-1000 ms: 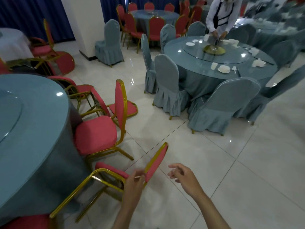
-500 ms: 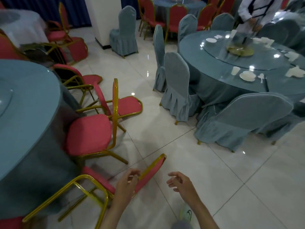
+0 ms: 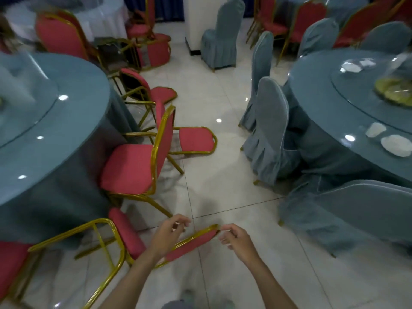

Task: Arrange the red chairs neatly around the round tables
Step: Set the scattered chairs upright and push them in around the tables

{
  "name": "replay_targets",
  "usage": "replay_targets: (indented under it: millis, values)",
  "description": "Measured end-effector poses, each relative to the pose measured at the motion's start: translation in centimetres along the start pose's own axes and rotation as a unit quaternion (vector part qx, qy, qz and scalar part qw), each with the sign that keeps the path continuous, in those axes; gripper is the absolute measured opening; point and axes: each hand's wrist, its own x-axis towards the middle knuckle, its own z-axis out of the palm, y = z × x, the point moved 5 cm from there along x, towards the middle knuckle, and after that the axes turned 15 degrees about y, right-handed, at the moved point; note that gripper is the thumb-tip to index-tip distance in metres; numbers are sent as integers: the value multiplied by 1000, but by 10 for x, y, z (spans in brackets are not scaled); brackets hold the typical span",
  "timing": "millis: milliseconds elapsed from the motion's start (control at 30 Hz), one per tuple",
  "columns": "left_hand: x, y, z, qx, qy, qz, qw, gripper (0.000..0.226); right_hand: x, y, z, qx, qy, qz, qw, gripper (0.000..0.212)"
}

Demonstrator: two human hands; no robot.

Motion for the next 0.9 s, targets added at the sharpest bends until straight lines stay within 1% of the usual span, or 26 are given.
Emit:
replay_targets:
  millis: [100, 167, 300, 467, 533, 633, 700, 833, 900]
  values:
    - [18, -10, 6, 14, 23, 2, 1000, 30, 37, -3, 9, -32, -33, 0, 999, 23]
    - [34, -20, 15, 14, 19, -7, 1000, 32, 62, -11, 15, -71, -62, -7, 996, 26]
    - [70, -34, 30, -18, 17, -25, 999, 39, 112, -36, 18, -110, -63, -34, 991, 30]
    - [95, -41, 39, -61, 93, -56, 992, 32, 157, -58, 23, -133, -82, -53, 986, 27]
    - [101, -45, 44, -49, 99, -78, 991, 30, 173, -59, 26, -136, -94, -42, 985, 28]
    - [109, -53, 56, -20, 77, -90, 993, 27, 193, -51, 28, -145, -118, -26, 982, 28]
    - [116, -58, 65, -5, 76, -96, 992, 27, 205, -46, 28, -156, -139, -18, 978, 27]
    - [117, -69, 83, -14, 122, -132, 984, 32, 228, -26, 23, -185, -179, -8, 966, 24]
    - [113, -74, 97, -12, 145, -148, 978, 30, 239, -18, 17, -194, -196, -3, 961, 24]
